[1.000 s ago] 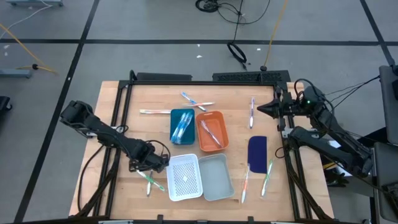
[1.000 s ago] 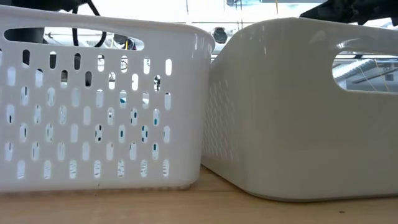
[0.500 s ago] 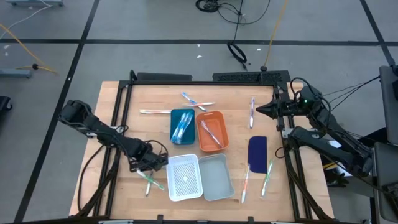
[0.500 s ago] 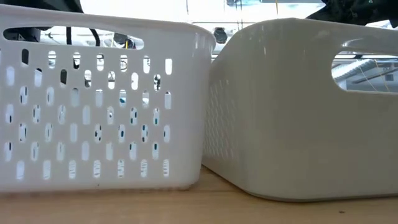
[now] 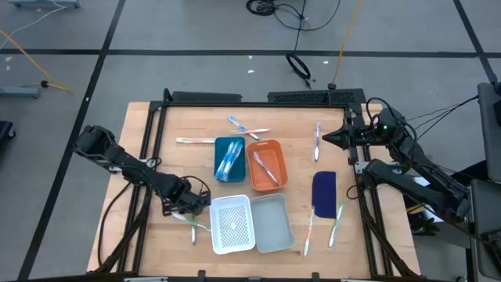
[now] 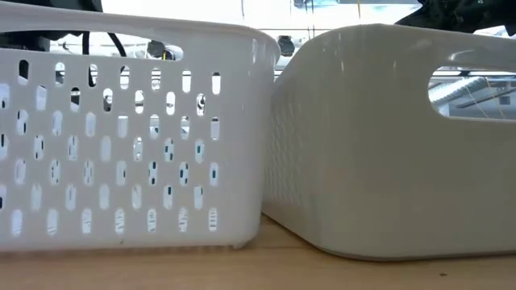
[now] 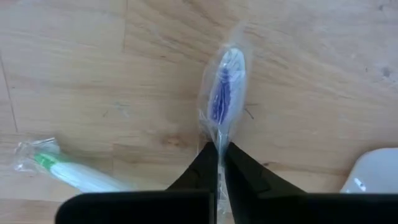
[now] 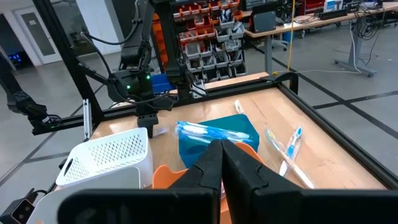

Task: Pick & Place Toothbrushes
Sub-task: Put the violet toothbrush into the orange bin

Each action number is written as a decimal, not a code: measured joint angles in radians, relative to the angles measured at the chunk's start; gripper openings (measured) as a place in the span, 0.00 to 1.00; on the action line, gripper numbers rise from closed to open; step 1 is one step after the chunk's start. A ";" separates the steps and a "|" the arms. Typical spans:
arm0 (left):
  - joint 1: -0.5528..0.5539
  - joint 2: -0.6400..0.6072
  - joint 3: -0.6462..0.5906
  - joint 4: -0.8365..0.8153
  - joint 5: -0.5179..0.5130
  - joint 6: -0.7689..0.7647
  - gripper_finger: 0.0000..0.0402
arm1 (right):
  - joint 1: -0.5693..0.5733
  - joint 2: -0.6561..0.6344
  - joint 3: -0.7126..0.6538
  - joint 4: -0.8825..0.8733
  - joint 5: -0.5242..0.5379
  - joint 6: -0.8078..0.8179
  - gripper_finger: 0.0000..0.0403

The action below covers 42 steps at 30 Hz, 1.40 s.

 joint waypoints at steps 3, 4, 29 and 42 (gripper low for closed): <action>-0.001 -0.001 0.005 -0.002 -0.009 0.016 0.01 | 0.000 0.000 0.000 0.000 0.000 0.000 0.00; -0.002 -0.005 0.006 -0.004 -0.011 0.021 0.01 | 0.000 0.000 0.000 0.000 0.000 0.001 0.00; -0.029 -0.076 0.208 -0.319 -0.210 0.079 0.00 | 0.000 0.000 0.000 0.000 0.000 0.025 0.00; -0.042 -0.077 0.333 -0.515 -0.344 0.101 0.00 | 0.000 0.000 0.000 0.000 0.000 0.025 0.00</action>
